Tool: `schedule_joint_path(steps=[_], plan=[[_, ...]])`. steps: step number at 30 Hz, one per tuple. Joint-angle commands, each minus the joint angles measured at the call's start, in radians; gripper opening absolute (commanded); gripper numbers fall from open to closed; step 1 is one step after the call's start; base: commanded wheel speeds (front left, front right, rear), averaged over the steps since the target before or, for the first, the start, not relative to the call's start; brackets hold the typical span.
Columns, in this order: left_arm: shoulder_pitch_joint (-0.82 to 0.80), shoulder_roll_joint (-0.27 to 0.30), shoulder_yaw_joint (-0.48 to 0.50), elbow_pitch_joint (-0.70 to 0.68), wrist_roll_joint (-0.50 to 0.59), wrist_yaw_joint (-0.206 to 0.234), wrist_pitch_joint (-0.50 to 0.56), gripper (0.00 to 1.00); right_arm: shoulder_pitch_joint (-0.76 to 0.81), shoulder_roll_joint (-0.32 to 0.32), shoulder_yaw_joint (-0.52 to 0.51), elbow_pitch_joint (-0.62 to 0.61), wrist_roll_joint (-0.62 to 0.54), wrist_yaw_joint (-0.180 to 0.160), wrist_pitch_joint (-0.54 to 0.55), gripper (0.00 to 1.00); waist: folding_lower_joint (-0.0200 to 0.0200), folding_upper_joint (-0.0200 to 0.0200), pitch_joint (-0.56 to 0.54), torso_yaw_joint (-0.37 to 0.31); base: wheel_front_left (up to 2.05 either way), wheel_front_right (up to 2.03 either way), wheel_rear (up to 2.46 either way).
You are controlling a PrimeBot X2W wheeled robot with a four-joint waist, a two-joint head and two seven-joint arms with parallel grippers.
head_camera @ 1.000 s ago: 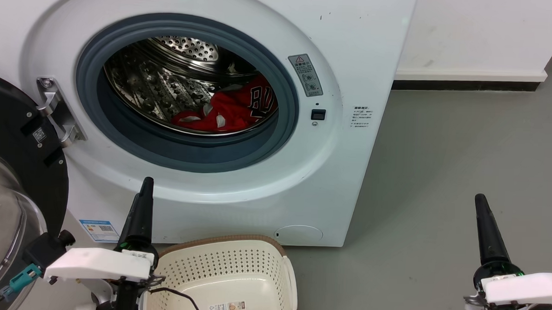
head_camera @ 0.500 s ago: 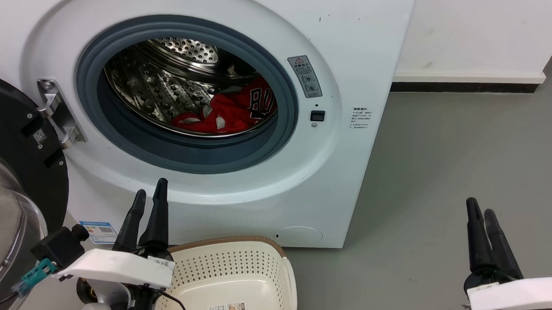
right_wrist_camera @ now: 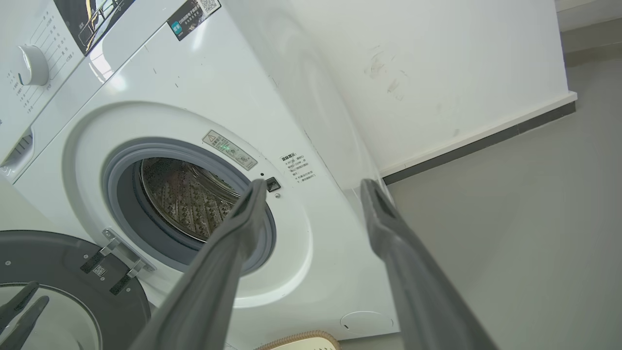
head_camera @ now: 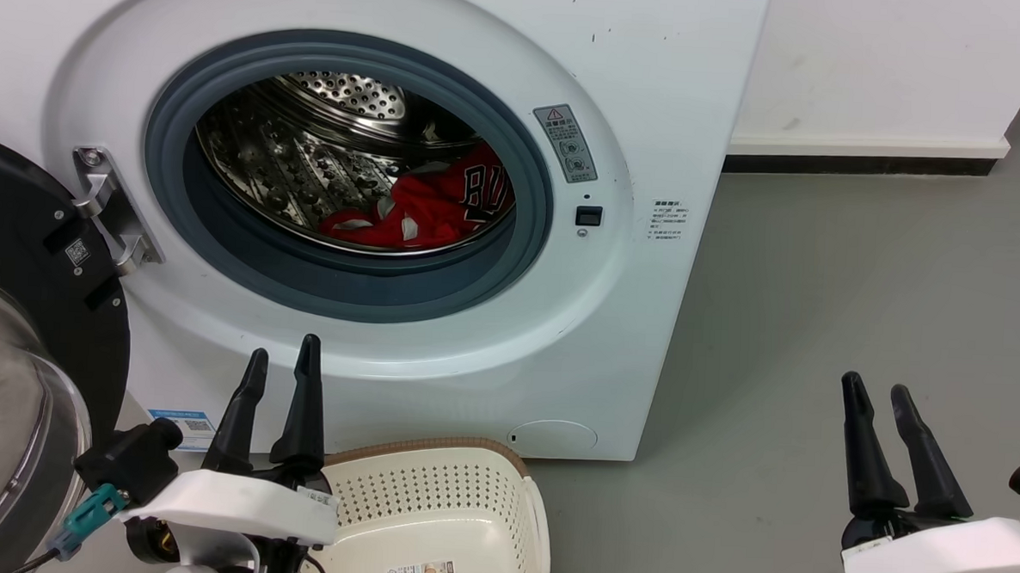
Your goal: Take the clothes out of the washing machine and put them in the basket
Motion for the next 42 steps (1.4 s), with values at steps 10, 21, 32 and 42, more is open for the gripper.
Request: schedule_joint_path(steps=[10,21,32,42], plan=[[0.008,0.003,-0.014,-0.013,0.124,0.012,-0.033,1.00,0.020,-0.001,0.006,-0.045,-0.137,0.000,-0.008,1.00,0.0000,0.0000,0.001,0.001,0.00,0.00,0.00],[0.013,0.003,-0.033,-0.014,0.250,0.030,-0.060,1.00,0.039,-0.001,0.004,-0.065,-0.249,0.000,-0.006,1.00,0.0000,0.0000,0.003,0.004,0.00,0.00,0.00],[0.024,0.003,-0.044,-0.013,0.339,0.037,-0.086,1.00,0.059,0.000,0.006,-0.080,-0.339,0.000,-0.004,1.00,0.0000,0.0000,-0.001,0.014,0.00,0.00,0.00],[0.026,0.003,-0.050,-0.004,0.418,0.043,-0.106,1.00,0.075,0.000,0.001,-0.106,-0.421,0.000,0.002,1.00,0.0000,0.0000,0.000,0.020,0.00,0.00,0.00]])
